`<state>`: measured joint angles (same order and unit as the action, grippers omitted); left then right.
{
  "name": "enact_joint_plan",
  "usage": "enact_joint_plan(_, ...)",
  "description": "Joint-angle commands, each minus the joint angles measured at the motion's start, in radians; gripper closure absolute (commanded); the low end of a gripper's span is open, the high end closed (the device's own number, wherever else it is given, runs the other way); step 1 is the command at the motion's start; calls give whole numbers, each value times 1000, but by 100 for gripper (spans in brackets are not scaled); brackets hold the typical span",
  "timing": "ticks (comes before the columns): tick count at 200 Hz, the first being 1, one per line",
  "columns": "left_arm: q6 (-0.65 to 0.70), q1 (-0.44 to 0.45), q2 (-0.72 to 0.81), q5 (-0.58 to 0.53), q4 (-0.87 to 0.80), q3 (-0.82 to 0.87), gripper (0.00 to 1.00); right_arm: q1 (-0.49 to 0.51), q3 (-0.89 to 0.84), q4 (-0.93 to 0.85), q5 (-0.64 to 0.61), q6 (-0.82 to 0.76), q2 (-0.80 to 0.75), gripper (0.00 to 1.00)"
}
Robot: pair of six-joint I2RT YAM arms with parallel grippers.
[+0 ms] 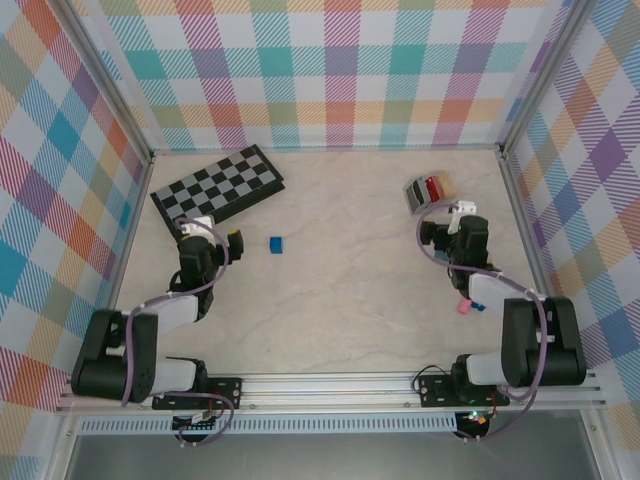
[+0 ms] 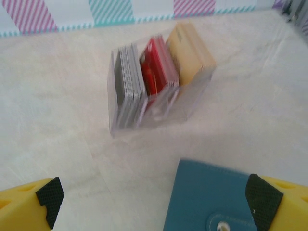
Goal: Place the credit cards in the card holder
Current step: Move the card holder to the bottom-center of the table.
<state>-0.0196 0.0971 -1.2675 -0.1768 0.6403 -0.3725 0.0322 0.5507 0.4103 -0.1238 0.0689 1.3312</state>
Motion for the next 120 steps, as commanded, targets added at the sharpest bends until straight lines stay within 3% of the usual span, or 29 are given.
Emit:
enact_joint_plan(1, -71, -27, 127, -5, -189, -54, 0, -16, 140, -341, -46, 114, -73, 0)
enact_joint_plan(15, -161, -29, 188, -48, -350, -122, 0, -44, 249, -540, -71, 236, -54, 0)
enact_joint_plan(36, -453, -30, 233, -205, -720, -272, 0, -107, 347, -718, 200, 257, 21, 1)
enact_joint_plan(48, -481, -29, 229, -79, -798, -328, 0, -109, 375, -751, 272, 270, 72, 6)
enact_joint_plan(62, -486, -3, 223, 81, -755, -342, 0, -109, 410, -780, 252, 295, 146, 12)
enact_joint_plan(91, -488, 75, 244, 171, -786, -390, 0, -109, 459, -825, 195, 336, 250, 22)
enact_joint_plan(120, -507, 149, 235, 245, -798, -385, 0, -109, 468, -796, 224, 352, 304, 24)
